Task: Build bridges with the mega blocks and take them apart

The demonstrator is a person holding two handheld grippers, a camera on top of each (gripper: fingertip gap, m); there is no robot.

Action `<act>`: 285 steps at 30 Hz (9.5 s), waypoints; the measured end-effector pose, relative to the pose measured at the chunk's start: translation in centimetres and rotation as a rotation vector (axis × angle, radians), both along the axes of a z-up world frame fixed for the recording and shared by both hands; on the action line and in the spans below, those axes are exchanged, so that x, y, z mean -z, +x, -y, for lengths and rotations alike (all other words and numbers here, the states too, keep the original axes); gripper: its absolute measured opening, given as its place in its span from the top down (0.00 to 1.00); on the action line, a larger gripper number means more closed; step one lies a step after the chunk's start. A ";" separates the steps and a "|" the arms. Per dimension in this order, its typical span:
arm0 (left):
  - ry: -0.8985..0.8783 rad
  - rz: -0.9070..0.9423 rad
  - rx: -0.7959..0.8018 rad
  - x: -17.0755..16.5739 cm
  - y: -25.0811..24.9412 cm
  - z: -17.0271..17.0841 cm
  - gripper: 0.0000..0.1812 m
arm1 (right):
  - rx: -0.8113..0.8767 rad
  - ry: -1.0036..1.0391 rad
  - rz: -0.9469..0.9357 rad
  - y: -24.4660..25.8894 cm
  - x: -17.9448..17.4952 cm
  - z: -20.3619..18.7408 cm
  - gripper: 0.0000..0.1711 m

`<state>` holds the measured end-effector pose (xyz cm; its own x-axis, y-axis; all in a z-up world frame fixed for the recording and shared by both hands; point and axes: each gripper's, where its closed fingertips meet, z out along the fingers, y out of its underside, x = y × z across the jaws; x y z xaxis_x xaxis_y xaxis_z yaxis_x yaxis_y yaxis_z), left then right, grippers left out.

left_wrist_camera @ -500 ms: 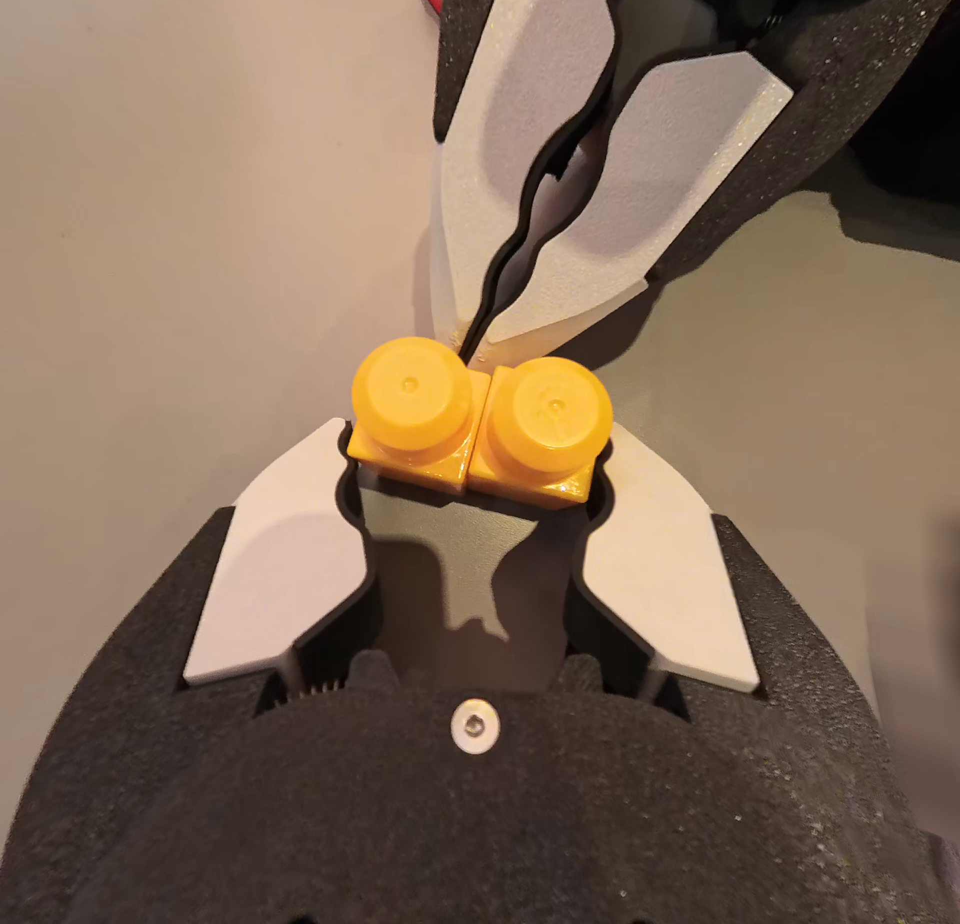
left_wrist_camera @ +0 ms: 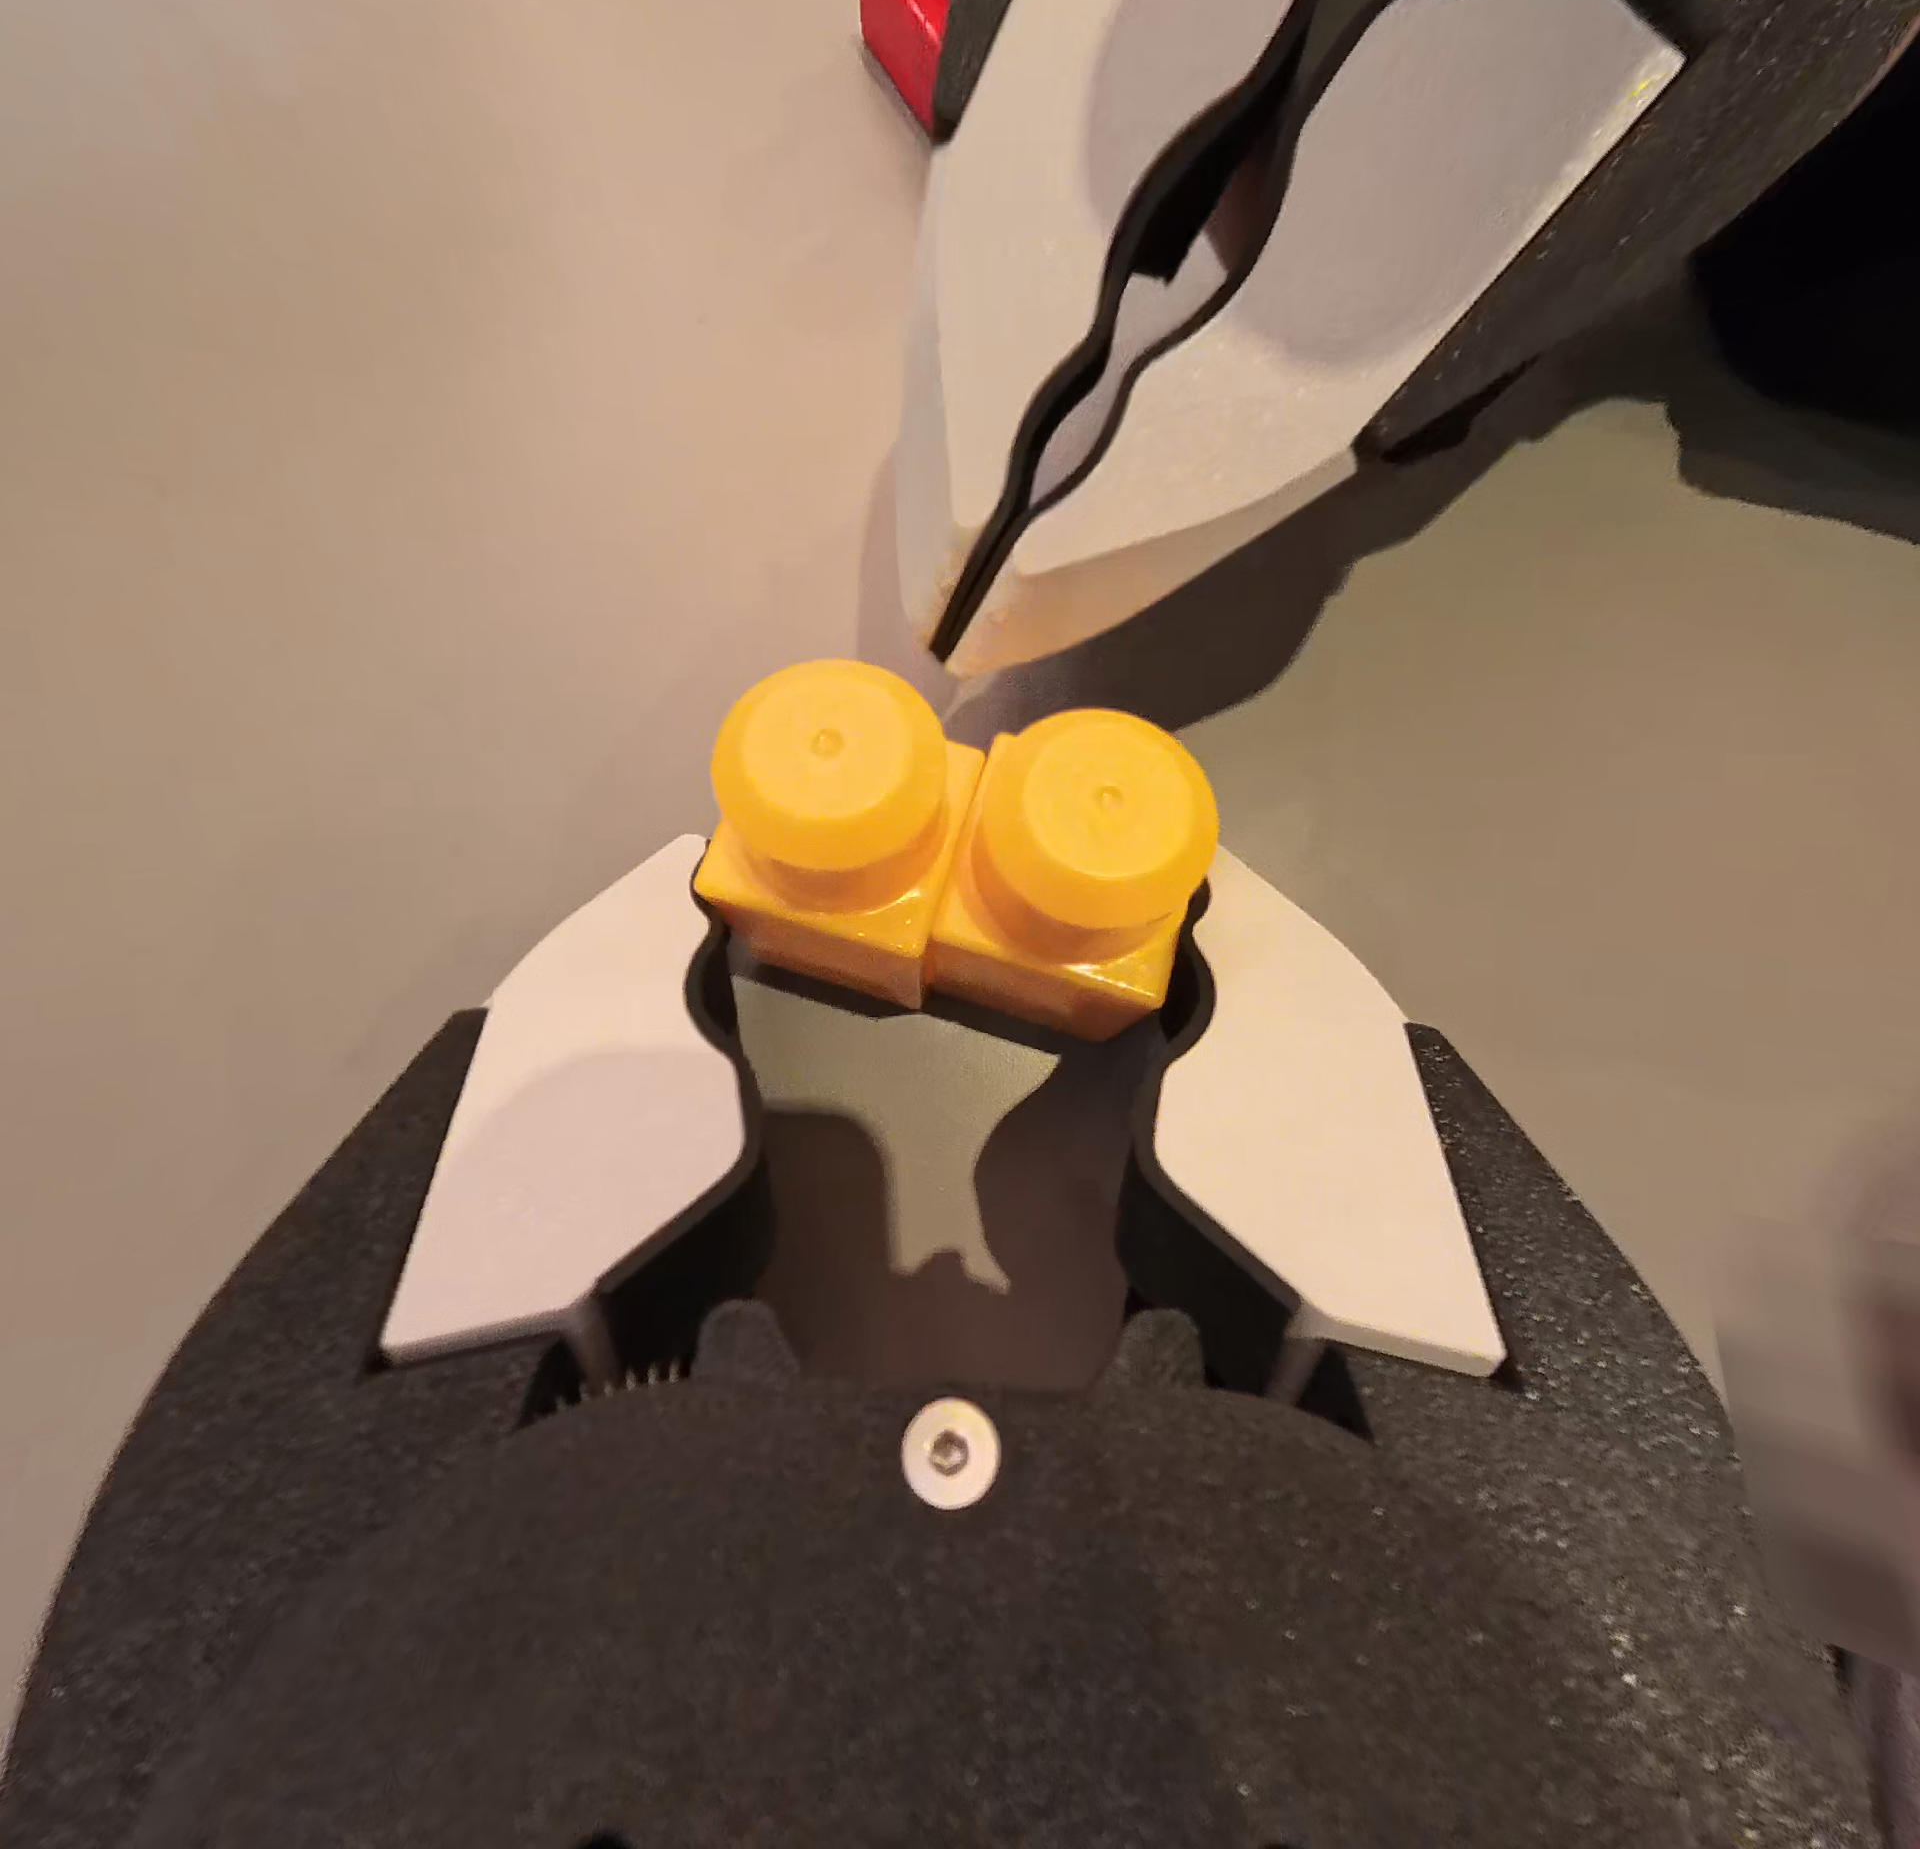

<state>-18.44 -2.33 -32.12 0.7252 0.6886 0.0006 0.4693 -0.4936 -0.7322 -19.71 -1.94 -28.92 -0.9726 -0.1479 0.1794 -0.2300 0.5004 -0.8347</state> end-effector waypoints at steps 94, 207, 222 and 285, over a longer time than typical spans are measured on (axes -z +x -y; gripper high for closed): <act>0.027 -0.245 -0.178 -4.8 -5.2 -0.5 0.56 | 0.853 -0.166 0.144 -2.6 -7.5 0.3 0.64; -0.136 -0.313 0.169 -9.1 -1.5 -4.7 0.55 | 0.198 -0.267 1.469 1.8 -9.7 0.8 0.36; 0.009 -0.416 0.180 -10.1 -1.3 -5.4 0.55 | 0.130 -0.323 1.544 2.2 -11.6 0.2 0.36; 0.062 -0.608 0.152 -13.6 -1.0 -5.0 0.56 | -0.019 -0.257 1.491 6.5 -13.1 0.1 0.33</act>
